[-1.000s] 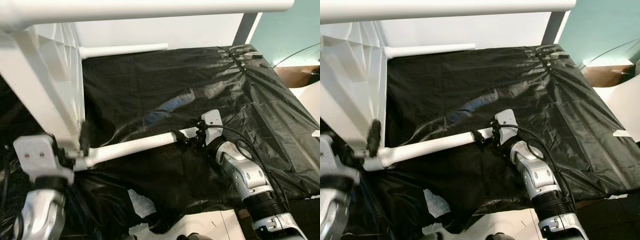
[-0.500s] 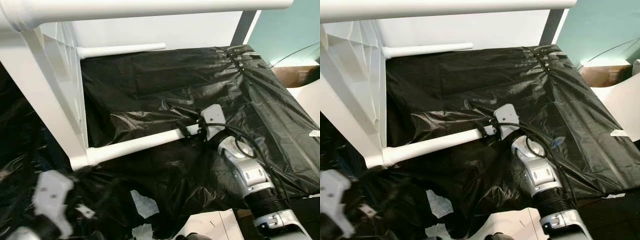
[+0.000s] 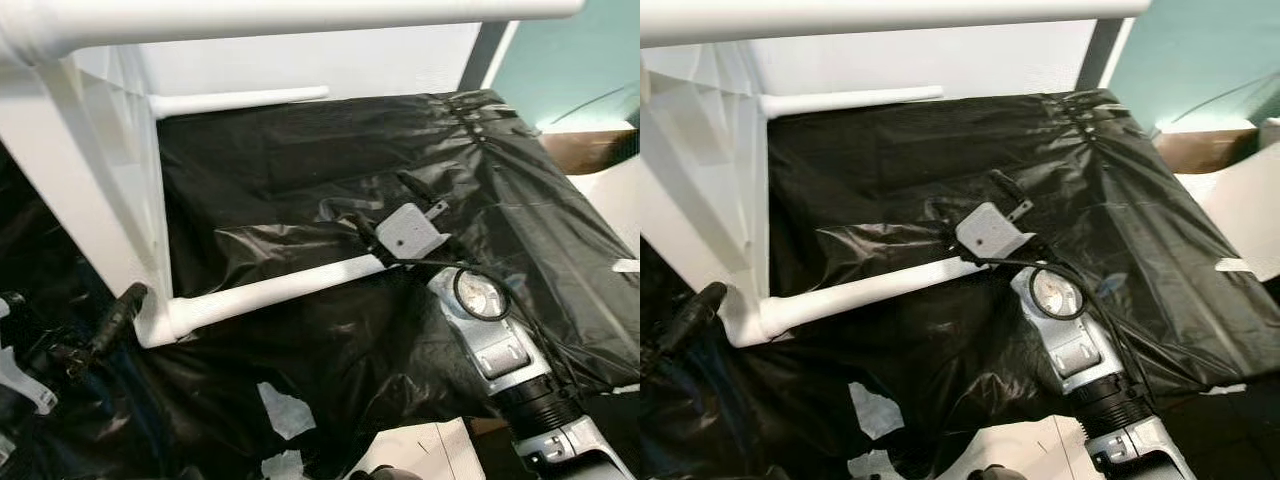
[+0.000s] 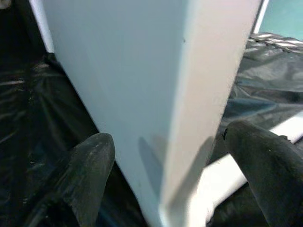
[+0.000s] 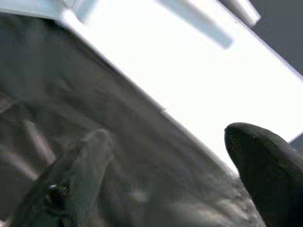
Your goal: Building children table
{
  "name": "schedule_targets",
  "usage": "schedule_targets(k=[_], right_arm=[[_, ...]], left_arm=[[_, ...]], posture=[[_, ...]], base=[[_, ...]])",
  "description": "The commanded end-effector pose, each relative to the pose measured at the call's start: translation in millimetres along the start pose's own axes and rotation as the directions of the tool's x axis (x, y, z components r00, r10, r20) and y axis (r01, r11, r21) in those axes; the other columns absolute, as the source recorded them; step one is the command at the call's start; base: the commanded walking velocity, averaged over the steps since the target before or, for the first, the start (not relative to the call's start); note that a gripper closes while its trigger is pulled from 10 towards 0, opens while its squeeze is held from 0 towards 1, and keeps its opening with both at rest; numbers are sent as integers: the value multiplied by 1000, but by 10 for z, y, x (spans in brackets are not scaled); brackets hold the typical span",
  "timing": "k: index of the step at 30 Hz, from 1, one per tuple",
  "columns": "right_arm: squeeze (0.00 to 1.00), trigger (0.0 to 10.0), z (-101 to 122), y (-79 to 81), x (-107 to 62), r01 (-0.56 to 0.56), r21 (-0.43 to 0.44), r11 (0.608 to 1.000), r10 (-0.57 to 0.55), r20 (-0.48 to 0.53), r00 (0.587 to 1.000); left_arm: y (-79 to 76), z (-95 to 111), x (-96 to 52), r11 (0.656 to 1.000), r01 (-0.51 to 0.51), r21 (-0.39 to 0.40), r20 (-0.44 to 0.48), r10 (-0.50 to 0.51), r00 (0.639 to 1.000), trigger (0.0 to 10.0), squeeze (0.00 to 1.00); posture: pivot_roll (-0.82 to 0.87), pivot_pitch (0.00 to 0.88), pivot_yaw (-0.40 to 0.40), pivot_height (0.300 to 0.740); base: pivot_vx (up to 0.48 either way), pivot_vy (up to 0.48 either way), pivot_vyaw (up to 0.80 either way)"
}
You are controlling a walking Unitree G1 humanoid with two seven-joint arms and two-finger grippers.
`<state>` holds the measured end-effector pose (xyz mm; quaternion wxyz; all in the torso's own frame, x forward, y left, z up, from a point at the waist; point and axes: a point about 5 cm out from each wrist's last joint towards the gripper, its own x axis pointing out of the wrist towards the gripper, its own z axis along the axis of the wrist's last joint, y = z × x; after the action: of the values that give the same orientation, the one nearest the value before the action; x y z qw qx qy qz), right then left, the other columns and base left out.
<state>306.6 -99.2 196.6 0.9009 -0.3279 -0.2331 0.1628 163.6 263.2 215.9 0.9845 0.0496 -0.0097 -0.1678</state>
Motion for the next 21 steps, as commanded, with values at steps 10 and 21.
schedule_targets(k=[10, 21], right_arm=[[0, 10000, 280, -41, -135, 60, -346, 936, 26, 239, 971], [0, 10000, 235, -56, -167, 71, -392, 917, 34, 254, 967]], left_arm=[[69, -37, 158, 995, 92, 29, -56, -91, 994, 10000, 0], [143, -105, -119, 992, 118, 47, -185, -108, 977, 10000, 0]], posture=[[80, 99, -37, 740], [88, 106, -44, 740]], base=[[0, 0, 0], [0, 0, 0]])
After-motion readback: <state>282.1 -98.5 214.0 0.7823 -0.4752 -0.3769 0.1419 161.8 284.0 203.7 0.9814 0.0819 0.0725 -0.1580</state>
